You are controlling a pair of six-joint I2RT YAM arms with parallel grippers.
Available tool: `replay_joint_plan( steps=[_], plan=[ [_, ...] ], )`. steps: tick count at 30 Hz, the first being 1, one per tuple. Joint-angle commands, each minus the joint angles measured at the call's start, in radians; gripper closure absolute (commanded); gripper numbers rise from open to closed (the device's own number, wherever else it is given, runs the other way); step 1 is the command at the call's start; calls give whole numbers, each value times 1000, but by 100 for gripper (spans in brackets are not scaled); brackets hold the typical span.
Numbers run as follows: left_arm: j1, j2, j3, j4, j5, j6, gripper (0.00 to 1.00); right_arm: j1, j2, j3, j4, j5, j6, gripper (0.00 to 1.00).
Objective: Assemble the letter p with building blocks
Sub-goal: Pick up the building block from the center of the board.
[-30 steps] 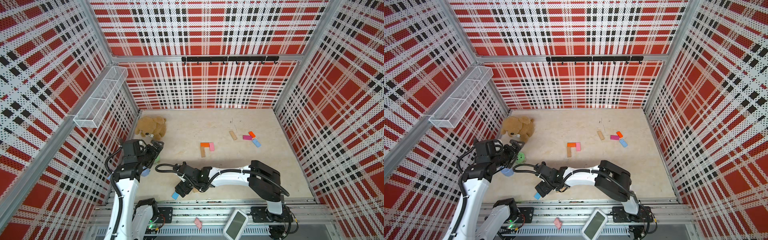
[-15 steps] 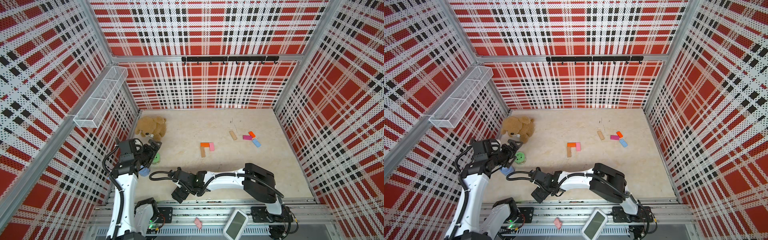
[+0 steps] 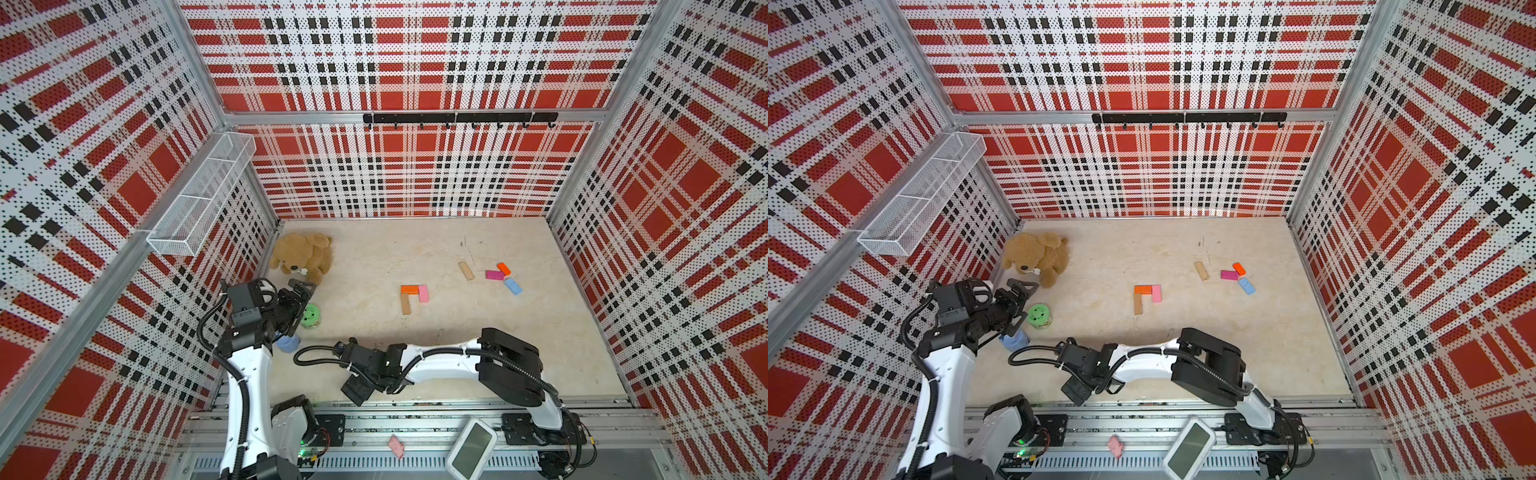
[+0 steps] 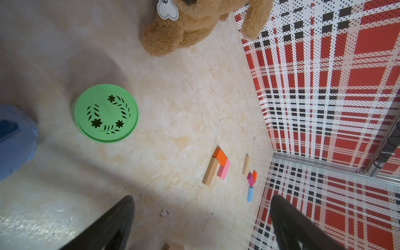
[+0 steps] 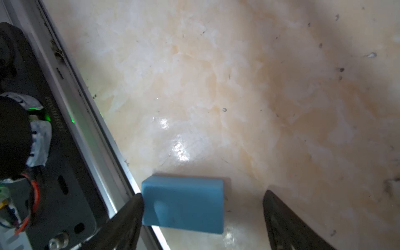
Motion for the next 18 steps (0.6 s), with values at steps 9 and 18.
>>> replay_joint_plan(
  steps=[9,18],
  plan=[
    [13,9,4,17,30,13,1,19,-5,-17,-9,-8,-12,9],
    [15,13,0,24,38,10,1,38,54,33,-61,41,-24,11]
  ],
)
